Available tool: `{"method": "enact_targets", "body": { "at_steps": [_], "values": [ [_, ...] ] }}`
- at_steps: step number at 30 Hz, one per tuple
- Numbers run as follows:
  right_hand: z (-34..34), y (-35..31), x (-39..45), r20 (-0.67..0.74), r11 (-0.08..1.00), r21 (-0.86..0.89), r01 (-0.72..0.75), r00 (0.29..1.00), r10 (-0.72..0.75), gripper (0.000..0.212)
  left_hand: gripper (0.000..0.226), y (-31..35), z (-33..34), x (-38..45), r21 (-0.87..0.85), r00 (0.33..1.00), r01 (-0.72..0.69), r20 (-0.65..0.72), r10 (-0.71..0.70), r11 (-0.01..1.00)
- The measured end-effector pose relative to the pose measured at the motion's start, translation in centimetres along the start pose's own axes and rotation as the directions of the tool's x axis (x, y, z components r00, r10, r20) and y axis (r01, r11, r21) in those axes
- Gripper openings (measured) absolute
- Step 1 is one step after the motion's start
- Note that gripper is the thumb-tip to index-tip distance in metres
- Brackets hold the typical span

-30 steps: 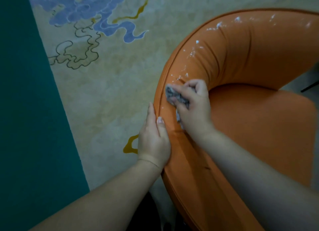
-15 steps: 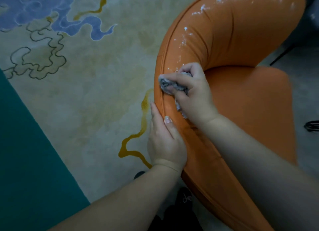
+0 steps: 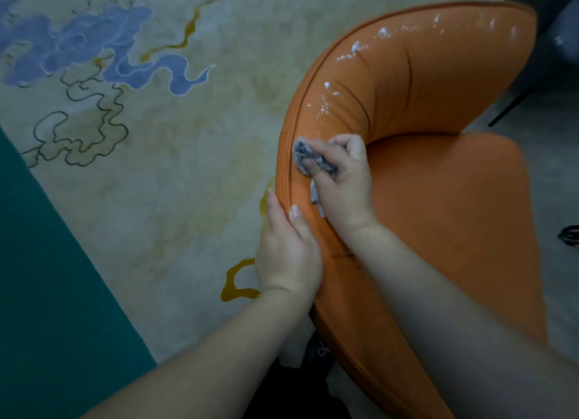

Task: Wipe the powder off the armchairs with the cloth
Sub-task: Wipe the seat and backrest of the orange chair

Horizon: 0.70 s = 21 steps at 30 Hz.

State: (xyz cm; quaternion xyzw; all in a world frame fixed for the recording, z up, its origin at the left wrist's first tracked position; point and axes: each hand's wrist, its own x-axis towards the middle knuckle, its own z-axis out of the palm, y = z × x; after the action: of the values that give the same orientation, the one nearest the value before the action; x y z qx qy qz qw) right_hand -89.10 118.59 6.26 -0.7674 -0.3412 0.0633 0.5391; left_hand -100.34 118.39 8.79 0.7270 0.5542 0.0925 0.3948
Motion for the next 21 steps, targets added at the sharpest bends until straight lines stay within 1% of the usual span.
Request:
{"method": "enact_targets", "body": {
  "at_steps": [3,5,8,11,12,14,19,21],
  "values": [
    [-1.3,0.6,-1.8,0.045,0.99,0.109,-0.089,0.995,0.085,0.032,0.051,1.8,-0.6,3.8,0.065,1.0,-0.01,0.02,0.008,0.998],
    [-1.3,1.3,-1.1,0.041,0.986,0.118,-0.12,0.992,0.115,0.031,0.049,2.8,-0.5,6.0,0.101,0.999,-0.036,0.017,0.034,0.994],
    [-0.8,1.6,0.2,0.002,0.997,0.067,-0.043,0.999,0.043,0.027,0.046,3.0,-0.2,7.3,0.123,0.997,-0.074,-0.021,0.077,0.99],
    [-0.7,2.3,1.6,-0.005,0.995,0.011,0.101,0.995,-0.1,0.028,0.047,2.9,0.0,7.2,0.144,0.997,-0.053,-0.048,0.061,0.988],
    [-0.6,2.6,2.2,-0.017,0.993,-0.007,0.119,0.993,-0.119,0.028,0.047,2.8,0.1,7.2,0.153,0.997,-0.05,-0.051,0.058,0.987],
    [-0.5,3.0,2.9,-0.025,0.995,0.002,0.099,0.995,-0.099,0.028,0.047,3.0,0.1,7.3,0.17,0.996,-0.059,-0.055,0.069,0.984],
    [-1.2,3.0,-0.7,0.053,0.995,0.091,0.037,0.998,-0.042,0.034,0.048,3.0,0.2,7.3,0.238,0.997,-0.03,-0.057,0.045,0.971],
    [-1.1,2.9,0.8,0.066,0.996,0.079,0.037,0.997,-0.042,0.035,0.049,3.0,0.2,7.3,0.234,0.996,-0.039,-0.067,0.056,0.972]
  ]
}}
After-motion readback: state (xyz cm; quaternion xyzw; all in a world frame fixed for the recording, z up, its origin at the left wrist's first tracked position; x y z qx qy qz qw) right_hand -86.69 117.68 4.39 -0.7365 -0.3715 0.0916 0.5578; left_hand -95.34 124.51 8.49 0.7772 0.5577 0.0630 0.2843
